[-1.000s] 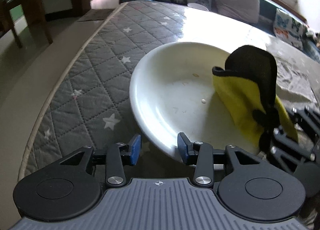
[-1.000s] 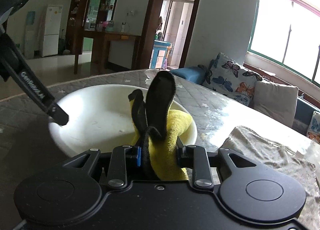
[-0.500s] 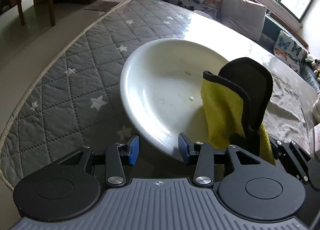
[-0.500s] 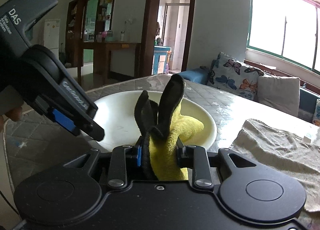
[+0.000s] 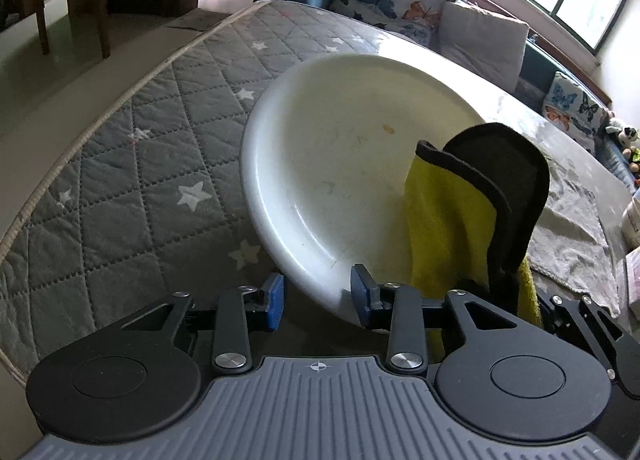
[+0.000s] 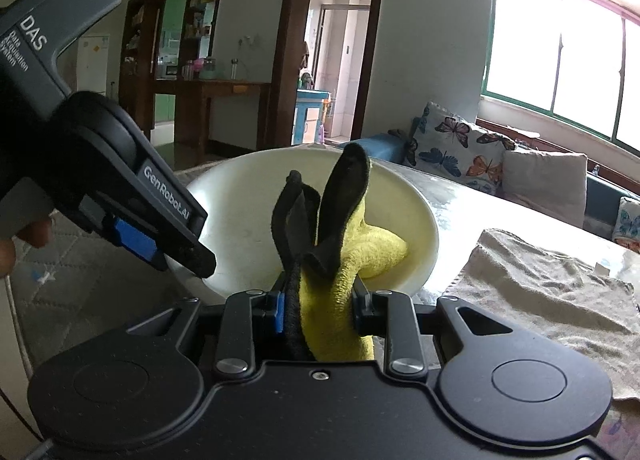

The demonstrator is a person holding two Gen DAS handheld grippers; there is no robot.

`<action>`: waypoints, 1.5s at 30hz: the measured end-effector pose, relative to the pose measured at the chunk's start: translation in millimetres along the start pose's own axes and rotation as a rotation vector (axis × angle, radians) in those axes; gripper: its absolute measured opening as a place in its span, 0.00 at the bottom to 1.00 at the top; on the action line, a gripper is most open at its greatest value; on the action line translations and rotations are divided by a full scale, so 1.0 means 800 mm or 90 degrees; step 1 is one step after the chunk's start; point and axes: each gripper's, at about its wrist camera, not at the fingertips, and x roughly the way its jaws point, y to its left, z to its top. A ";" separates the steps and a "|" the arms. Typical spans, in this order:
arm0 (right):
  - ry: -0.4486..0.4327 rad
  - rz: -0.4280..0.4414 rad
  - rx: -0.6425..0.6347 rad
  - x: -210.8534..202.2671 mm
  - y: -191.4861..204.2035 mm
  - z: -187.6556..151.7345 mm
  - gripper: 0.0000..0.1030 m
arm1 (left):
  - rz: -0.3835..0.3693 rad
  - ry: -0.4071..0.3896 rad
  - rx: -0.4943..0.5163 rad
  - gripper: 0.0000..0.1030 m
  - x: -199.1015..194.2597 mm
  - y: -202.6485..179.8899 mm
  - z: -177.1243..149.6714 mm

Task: Clean bowl
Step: 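Keep scrubbing the basin bottom with the sponge in the right gripper, then rub the yellow cloth along the basin's inner wall with the right gripper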

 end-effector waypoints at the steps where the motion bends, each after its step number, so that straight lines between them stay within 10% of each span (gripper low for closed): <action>1: 0.000 -0.002 -0.002 0.000 0.000 0.000 0.29 | -0.001 0.000 0.001 0.34 0.000 0.000 0.001; 45: -0.036 0.109 0.057 -0.006 -0.042 0.000 0.29 | 0.038 0.033 -0.181 0.66 -0.029 0.002 0.005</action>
